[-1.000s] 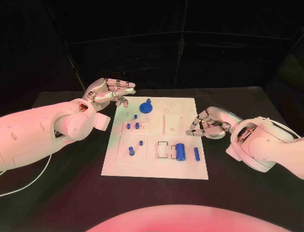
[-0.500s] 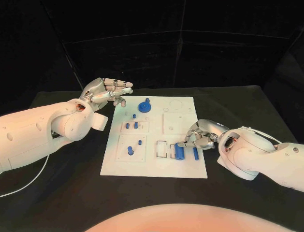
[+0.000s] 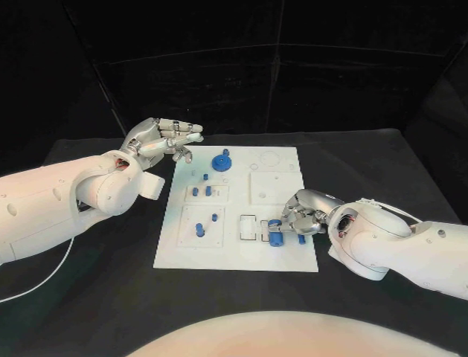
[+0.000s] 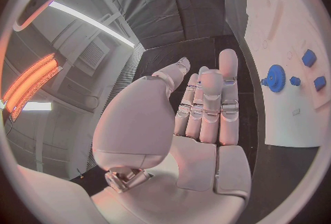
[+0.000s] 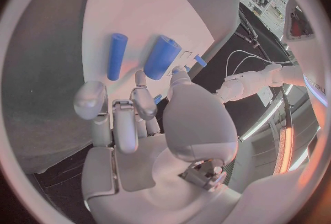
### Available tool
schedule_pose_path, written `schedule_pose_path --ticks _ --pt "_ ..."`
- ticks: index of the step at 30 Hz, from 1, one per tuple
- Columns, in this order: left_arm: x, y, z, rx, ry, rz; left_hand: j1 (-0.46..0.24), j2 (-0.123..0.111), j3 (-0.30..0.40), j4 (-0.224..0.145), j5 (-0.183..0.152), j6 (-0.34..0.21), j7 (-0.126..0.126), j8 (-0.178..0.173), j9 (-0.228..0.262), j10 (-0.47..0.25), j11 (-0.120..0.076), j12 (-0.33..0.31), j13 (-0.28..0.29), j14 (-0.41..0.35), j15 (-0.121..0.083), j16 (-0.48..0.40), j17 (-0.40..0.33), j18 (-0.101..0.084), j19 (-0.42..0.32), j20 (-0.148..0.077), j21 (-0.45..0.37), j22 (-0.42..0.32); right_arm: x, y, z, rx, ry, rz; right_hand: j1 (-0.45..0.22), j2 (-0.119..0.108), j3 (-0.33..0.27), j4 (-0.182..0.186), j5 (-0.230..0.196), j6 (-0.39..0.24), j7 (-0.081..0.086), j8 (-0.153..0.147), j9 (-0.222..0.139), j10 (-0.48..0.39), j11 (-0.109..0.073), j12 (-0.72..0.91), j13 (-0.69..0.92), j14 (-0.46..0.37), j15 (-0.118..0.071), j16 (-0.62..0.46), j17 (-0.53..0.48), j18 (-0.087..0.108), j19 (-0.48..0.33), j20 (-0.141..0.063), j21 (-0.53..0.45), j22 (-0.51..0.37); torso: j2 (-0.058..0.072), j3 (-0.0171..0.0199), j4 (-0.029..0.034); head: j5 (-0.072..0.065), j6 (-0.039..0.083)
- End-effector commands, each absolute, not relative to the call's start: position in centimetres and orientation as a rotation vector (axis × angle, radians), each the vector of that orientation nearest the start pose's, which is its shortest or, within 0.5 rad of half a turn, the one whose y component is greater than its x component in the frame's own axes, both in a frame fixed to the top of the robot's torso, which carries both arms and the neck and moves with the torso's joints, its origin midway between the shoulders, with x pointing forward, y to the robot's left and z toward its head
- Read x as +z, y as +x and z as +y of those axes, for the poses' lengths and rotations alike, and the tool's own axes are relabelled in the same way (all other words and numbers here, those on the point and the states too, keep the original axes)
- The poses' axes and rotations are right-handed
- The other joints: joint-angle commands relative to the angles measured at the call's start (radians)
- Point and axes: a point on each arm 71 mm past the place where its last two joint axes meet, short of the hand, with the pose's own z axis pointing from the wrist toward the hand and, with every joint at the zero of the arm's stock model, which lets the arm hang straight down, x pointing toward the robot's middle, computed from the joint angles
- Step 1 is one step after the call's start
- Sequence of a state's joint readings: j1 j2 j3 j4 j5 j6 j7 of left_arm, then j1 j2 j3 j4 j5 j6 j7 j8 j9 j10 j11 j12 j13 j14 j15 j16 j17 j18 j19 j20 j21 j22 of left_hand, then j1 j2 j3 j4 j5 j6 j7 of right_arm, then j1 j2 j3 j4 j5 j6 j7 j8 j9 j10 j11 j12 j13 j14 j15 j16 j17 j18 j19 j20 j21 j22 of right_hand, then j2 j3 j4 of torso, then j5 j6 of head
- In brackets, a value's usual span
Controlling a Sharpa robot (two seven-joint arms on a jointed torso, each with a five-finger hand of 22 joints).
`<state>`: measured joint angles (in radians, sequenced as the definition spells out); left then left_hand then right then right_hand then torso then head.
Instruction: Assemble the parts on the task board
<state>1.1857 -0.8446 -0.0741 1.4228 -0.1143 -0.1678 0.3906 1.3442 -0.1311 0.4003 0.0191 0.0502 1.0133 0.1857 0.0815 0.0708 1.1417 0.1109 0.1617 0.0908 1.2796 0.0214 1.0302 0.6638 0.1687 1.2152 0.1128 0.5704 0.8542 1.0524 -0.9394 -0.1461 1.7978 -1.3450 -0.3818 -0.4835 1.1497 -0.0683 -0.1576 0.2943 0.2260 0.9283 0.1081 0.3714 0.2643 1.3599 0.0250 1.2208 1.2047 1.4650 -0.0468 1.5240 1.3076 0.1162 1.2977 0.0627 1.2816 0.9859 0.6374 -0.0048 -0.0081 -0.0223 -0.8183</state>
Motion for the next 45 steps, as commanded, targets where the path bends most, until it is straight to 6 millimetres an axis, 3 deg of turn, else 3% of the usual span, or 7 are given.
schedule_pose_path --ticks 1,11,21,31,37,41,45 --pt "-20.09 49.62 23.09 -1.551 -1.001 1.527 0.000 0.012 -0.005 0.001 -0.003 -0.004 0.002 0.000 -0.001 -0.006 -0.001 0.004 0.001 -0.006 0.000 -0.004 -0.001 0.013 -0.001 0.007 -0.004 -0.001 -26.99 38.45 -19.10 0.496 0.142 2.042 -0.013 0.000 -0.010 -0.002 -0.009 0.002 -0.005 0.010 0.004 0.009 0.000 0.010 0.009 0.087 0.003 0.006 0.167 -0.007 0.006 0.003 0.006 0.001 -0.001 -0.0003 0.0006 -0.001 -0.002" --pt "-20.11 49.59 23.15 -1.550 -1.002 1.532 0.000 0.012 -0.005 0.001 -0.003 -0.004 0.002 0.000 -0.001 -0.006 -0.001 0.004 0.001 -0.006 0.000 -0.004 -0.001 0.013 -0.001 0.007 -0.004 -0.001 -27.24 38.52 -18.96 0.457 0.100 2.054 -0.023 -0.002 -0.018 -0.002 -0.024 0.003 -0.007 0.018 0.010 0.009 -0.002 0.011 0.014 0.087 0.001 0.006 0.167 -0.007 0.004 0.002 0.005 -0.001 -0.001 -0.0003 0.0022 0.001 -0.005" --pt "-20.15 49.58 23.28 -1.548 -1.005 1.536 -0.001 0.012 -0.006 0.002 -0.003 -0.005 0.002 0.000 -0.001 -0.007 -0.001 0.004 0.001 -0.007 0.000 -0.005 -0.004 0.013 -0.001 0.007 -0.005 -0.001 -27.09 38.43 -19.00 0.410 0.050 2.025 -0.038 -0.016 -0.026 0.000 -0.044 0.000 -0.008 0.025 0.015 0.010 -0.002 0.012 0.021 0.088 0.001 0.008 0.170 -0.008 0.005 0.001 0.006 0.003 -0.001 -0.0002 -0.0010 0.001 -0.006" --pt "-20.23 49.59 23.29 -1.546 -1.007 1.541 -0.001 0.012 -0.006 0.002 -0.003 -0.005 0.002 0.000 -0.001 -0.007 -0.001 0.004 0.001 -0.007 0.000 -0.005 -0.004 0.013 -0.001 0.007 -0.005 -0.001 -27.05 38.15 -18.81 0.403 0.029 2.039 -0.074 -0.038 -0.024 0.002 -0.072 0.002 -0.011 0.039 0.024 0.015 -0.005 0.018 0.036 0.088 -0.001 0.009 0.174 -0.008 0.005 0.000 0.007 0.005 -0.001 -0.0002 0.0017 0.000 -0.007" --pt "-20.30 49.56 23.29 -1.546 -1.008 1.546 -0.001 0.012 -0.006 0.002 -0.003 -0.005 0.002 0.000 -0.001 -0.007 -0.001 0.004 0.001 -0.007 0.000 -0.005 -0.004 0.013 -0.001 0.007 -0.005 -0.001 -27.03 38.01 -18.69 0.404 0.024 2.044 -0.074 -0.035 -0.017 0.000 -0.074 0.006 -0.013 0.045 0.028 0.018 -0.006 0.022 0.042 0.089 -0.002 0.010 0.176 -0.009 0.007 -0.001 0.008 0.008 -0.002 -0.0004 0.0008 -0.001 -0.007" --pt "-20.34 49.54 23.29 -1.546 -1.008 1.548 -0.001 0.012 -0.006 0.002 -0.003 -0.005 0.002 0.000 -0.001 -0.007 -0.001 0.004 0.001 -0.007 0.000 -0.005 -0.004 0.013 -0.001 0.007 -0.005 -0.001 -27.04 37.96 -18.64 0.402 0.017 2.047 -0.004 -0.013 0.005 -0.013 -0.022 0.008 -0.017 0.057 0.035 0.020 -0.010 0.023 0.050 0.089 -0.005 0.011 0.178 -0.009 0.008 -0.004 0.010 0.012 -0.002 -0.0008 0.0009 -0.002 -0.007" --pt "-20.37 49.53 23.29 -1.546 -1.008 1.550 -0.001 0.012 -0.006 0.002 -0.003 -0.005 0.002 0.000 -0.001 -0.007 -0.001 0.004 0.001 -0.007 0.000 -0.005 -0.004 0.013 -0.001 0.007 -0.005 -0.001 -27.04 37.96 -18.52 0.406 0.013 2.044 0.096 0.011 0.024 -0.059 0.094 0.007 -0.018 0.065 0.041 0.024 -0.013 0.024 0.059 0.090 -0.008 0.013 0.183 -0.010 0.011 -0.007 0.012 0.018 -0.002 -0.0003 0.0016 -0.002 -0.005"
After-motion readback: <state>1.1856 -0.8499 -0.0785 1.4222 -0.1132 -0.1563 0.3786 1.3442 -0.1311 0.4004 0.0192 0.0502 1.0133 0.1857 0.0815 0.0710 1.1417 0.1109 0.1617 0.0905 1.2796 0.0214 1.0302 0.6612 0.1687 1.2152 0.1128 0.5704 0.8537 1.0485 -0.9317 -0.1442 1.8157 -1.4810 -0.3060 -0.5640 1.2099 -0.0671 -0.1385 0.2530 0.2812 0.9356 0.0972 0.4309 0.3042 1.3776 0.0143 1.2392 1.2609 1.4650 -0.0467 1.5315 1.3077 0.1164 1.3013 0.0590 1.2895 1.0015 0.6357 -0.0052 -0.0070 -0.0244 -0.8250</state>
